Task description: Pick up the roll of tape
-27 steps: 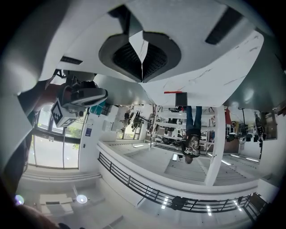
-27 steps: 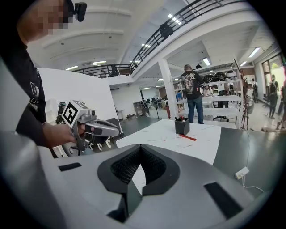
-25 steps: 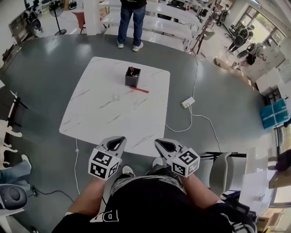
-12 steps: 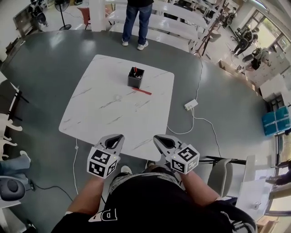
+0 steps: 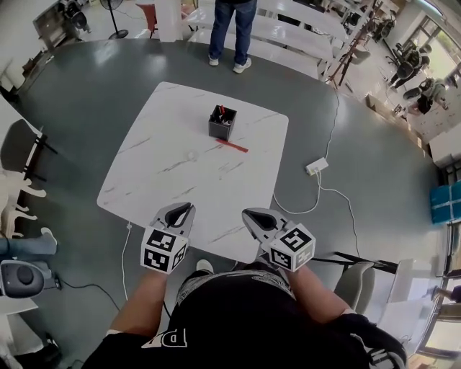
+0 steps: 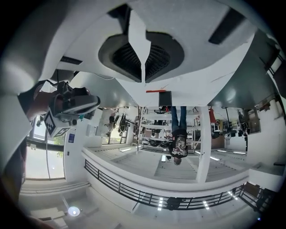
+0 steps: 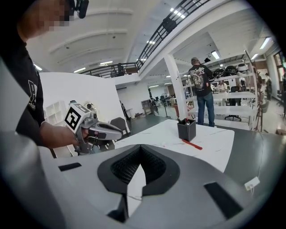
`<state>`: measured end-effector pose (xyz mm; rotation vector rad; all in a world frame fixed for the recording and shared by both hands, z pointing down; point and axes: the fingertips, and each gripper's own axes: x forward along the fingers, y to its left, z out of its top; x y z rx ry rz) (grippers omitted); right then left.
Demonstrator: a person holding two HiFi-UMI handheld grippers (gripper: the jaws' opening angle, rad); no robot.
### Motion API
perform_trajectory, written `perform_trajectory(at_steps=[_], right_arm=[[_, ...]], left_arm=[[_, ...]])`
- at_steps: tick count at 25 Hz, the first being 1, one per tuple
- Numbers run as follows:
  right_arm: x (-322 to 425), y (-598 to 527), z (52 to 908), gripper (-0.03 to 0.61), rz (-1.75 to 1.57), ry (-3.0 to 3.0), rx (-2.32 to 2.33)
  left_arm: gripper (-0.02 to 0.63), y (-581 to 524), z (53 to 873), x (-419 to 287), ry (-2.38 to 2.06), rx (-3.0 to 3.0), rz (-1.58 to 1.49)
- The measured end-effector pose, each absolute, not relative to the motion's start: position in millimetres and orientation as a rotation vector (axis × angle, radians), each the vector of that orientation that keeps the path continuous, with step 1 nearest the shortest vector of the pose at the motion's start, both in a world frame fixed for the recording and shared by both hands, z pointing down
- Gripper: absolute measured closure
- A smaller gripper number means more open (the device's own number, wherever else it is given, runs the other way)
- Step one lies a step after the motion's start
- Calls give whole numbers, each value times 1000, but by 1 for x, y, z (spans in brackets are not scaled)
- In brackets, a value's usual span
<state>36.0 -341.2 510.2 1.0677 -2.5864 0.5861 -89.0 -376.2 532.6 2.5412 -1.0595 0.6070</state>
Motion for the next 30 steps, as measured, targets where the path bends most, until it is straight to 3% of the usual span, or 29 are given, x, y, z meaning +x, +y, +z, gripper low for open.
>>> perform_trajectory(at_steps=[3, 5, 30], right_arm=[[45, -354, 516, 575, 622, -2592, 1061], [52, -361, 519, 575, 642, -2594, 1056], [128, -375, 571, 575, 820, -2481, 1120]], left_arm=[[574, -396, 552, -88, -1093, 2512, 719], [504, -411, 568, -86, -1105, 2478, 790], [438, -606, 723, -78, -1134, 2194, 1085]])
